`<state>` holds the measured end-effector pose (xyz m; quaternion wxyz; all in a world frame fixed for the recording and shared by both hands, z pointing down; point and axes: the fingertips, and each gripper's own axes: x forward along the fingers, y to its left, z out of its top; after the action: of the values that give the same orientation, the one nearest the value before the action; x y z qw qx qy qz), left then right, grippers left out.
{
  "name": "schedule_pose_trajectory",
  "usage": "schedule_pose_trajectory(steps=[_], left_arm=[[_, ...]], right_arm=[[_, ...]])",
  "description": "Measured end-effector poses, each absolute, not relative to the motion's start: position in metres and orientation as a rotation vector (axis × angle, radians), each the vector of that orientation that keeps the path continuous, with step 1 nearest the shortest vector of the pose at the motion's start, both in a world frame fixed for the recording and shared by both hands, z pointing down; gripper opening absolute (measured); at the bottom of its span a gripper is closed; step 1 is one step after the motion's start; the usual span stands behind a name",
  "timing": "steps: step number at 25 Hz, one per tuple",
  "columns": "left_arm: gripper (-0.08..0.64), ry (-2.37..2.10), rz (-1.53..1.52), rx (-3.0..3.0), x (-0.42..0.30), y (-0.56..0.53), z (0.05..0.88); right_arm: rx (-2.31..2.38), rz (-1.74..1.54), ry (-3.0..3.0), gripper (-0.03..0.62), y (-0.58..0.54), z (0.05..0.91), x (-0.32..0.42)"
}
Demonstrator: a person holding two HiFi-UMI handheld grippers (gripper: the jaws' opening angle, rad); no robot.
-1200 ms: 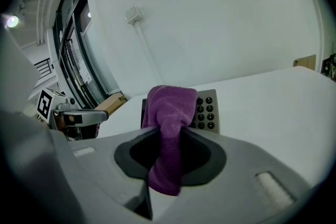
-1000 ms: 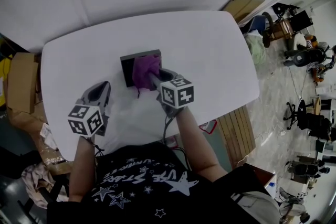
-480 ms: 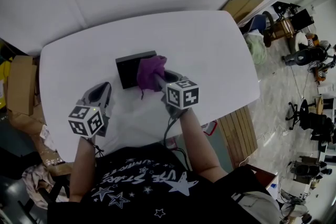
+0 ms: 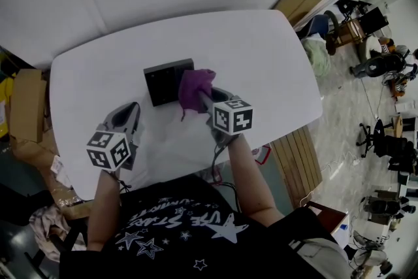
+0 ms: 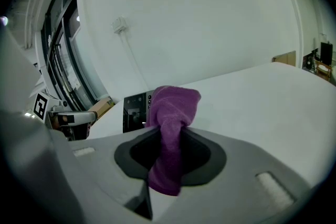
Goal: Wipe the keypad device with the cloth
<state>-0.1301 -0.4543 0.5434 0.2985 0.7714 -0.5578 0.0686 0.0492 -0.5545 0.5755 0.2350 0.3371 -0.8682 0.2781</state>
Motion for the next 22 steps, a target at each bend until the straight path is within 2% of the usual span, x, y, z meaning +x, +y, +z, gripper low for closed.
schedule_pose_trajectory(steps=[13, 22], left_arm=[[0.009, -1.407, 0.161, 2.14, -0.133, -0.389, 0.523], [0.009, -1.401, 0.167, 2.168, -0.158, -0.314, 0.512]], right_arm=[[1.041, 0.666, -2.388, 0.098, -0.493, 0.534, 0.052], [1.044, 0.644, -2.402, 0.098, -0.415, 0.521, 0.027]])
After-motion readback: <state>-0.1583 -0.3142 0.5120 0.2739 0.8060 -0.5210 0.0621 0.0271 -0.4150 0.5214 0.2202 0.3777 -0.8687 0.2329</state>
